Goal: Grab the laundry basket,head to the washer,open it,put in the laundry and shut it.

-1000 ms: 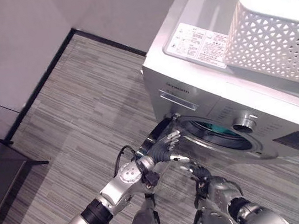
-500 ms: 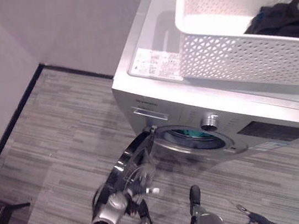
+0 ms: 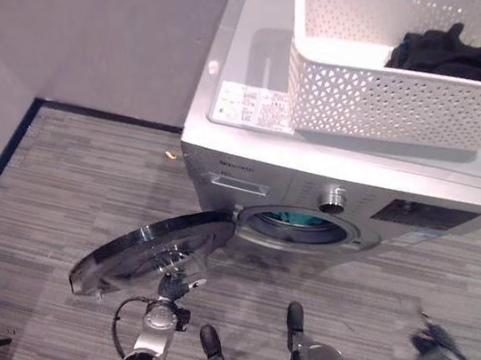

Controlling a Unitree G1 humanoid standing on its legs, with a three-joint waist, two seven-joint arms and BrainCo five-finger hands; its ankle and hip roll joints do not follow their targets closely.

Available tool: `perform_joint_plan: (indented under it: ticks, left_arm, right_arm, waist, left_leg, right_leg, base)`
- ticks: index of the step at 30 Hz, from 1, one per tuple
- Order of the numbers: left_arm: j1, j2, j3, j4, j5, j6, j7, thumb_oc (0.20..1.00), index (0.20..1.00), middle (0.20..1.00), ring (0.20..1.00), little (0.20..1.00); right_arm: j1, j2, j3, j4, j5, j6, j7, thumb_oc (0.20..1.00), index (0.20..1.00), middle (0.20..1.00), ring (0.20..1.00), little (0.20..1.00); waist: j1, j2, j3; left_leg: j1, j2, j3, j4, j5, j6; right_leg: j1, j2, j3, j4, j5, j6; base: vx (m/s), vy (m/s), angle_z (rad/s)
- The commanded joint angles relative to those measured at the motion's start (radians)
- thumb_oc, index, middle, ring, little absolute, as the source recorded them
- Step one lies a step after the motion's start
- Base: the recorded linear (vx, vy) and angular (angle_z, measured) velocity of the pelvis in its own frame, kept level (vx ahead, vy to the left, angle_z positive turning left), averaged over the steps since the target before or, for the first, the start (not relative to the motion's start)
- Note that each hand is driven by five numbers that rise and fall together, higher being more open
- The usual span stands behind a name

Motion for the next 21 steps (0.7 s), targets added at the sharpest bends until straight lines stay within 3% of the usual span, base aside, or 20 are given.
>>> perform_joint_plan:
  ticks: [1, 8, 10, 12, 13, 16, 17, 20, 21]
  left_arm:
    - [-0.015, -0.020, 0.045, 0.063, -0.019, -0.035, -0.008, 1.000, 1.000, 1.000, 1.000, 1.000]
    - [0.021, -0.038, 0.067, 0.030, -0.040, -0.018, 0.000, 1.000, 1.000, 1.000, 1.000, 1.000]
    - [0.027, -0.042, 0.045, 0.013, -0.033, -0.015, -0.008, 1.000, 1.000, 1.000, 1.000, 1.000]
    - [0.025, -0.043, 0.046, 0.012, -0.033, -0.014, -0.008, 1.000, 1.000, 1.000, 1.000, 1.000]
    - [0.028, -0.044, 0.036, 0.006, -0.024, -0.011, -0.020, 1.000, 1.000, 1.000, 1.000, 1.000]
    - [0.032, -0.044, 0.024, 0.004, -0.006, -0.010, -0.037, 1.000, 1.000, 1.000, 1.000, 1.000]
    - [0.039, -0.041, 0.019, 0.018, 0.014, -0.009, -0.052, 1.000, 1.000, 1.000, 1.000, 1.000]
    - [0.038, -0.038, 0.003, 0.033, 0.031, -0.004, -0.059, 1.000, 1.000, 1.000, 1.000, 1.000]
    - [0.033, -0.031, 0.000, 0.066, 0.048, -0.004, -0.065, 1.000, 1.000, 1.000, 1.000, 1.000]
  right_arm:
    - [0.076, -0.124, -0.033, -0.296, -0.313, -0.062, -0.203, 1.000, 1.000, 1.000, 1.000, 1.000]
    - [-0.056, -0.215, -0.075, -0.706, -0.678, 0.007, -0.343, 1.000, 1.000, 1.000, 1.000, 1.000]
    - [-0.112, -0.256, -0.086, -0.818, -0.756, 0.004, -0.356, 1.000, 1.000, 1.000, 1.000, 1.000]
    - [-0.113, -0.254, -0.088, -0.824, -0.759, 0.008, -0.356, 1.000, 1.000, 1.000, 1.000, 1.000]
    - [-0.149, -0.296, -0.095, -0.867, -0.782, 0.013, -0.345, 1.000, 1.000, 1.000, 1.000, 1.000]
    - [-0.164, -0.368, -0.104, -0.873, -0.833, 0.046, -0.339, 1.000, 1.000, 1.000, 1.000, 1.000]
    - [-0.168, -0.455, -0.113, -0.867, -0.873, 0.082, -0.317, 1.000, 1.000, 1.000, 1.000, 1.000]
    - [-0.172, -0.518, -0.119, -0.863, -0.867, 0.096, -0.298, 1.000, 1.000, 1.000, 1.000, 1.000]
    - [-0.165, -0.603, -0.121, -0.836, -0.866, 0.116, -0.254, 1.000, 1.000, 1.000, 1.000, 1.000]
  waist:
    - [-0.026, 0.042, -0.059]
    - [-0.031, 0.081, -0.080]
    - [-0.025, 0.094, -0.081]
    - [-0.025, 0.093, -0.079]
    - [-0.017, 0.095, -0.090]
    - [-0.007, 0.098, -0.107]
    - [-0.001, 0.095, -0.116]
    - [0.000, 0.085, -0.116]
    - [-0.002, 0.065, -0.114]
  left_leg:
    - [0.008, -0.047, -0.018, 0.035, -0.123, 0.085]
    - [0.089, -0.061, -0.018, 0.013, -0.136, 0.118]
    - [0.116, -0.064, -0.037, 0.016, -0.147, 0.132]
    - [0.111, -0.063, -0.035, 0.018, -0.141, 0.132]
    - [0.120, -0.067, -0.051, 0.025, -0.149, 0.134]
    - [0.118, -0.063, -0.068, 0.028, -0.151, 0.130]
    - [0.118, -0.057, -0.086, 0.035, -0.155, 0.122]
    - [0.122, -0.059, -0.113, 0.049, -0.165, 0.115]
    - [0.135, -0.063, -0.134, 0.053, -0.176, 0.108]
  right_leg:
    - [-0.020, -0.034, 0.054, 0.159, -0.059, 0.061]
    - [-0.047, -0.020, 0.110, 0.324, -0.081, 0.059]
    - [-0.061, -0.010, 0.123, 0.441, -0.105, 0.055]
    - [-0.066, -0.010, 0.123, 0.442, -0.100, 0.051]
    - [-0.067, -0.017, 0.113, 0.464, -0.103, 0.051]
    - [-0.071, -0.023, 0.101, 0.425, -0.101, 0.048]
    - [-0.083, -0.030, 0.115, 0.373, -0.091, 0.050]
    - [-0.091, -0.030, 0.154, 0.277, -0.070, 0.054]
    - [-0.102, -0.038, 0.192, 0.211, -0.031, 0.065]
  base:
    - [0.05, 0.076, -0.10]
    - [0.06, 0.118, -0.25]
    - [0.05, 0.106, -0.26]
    - [0.01, 0.017, -0.01]
    - [0.06, -0.021, 0.22]
    - [0.06, -0.065, 0.39]
    - [0.08, -0.099, 0.30]
    - [0.09, -0.109, 0.41]
    - [0.06, -0.071, 0.29]
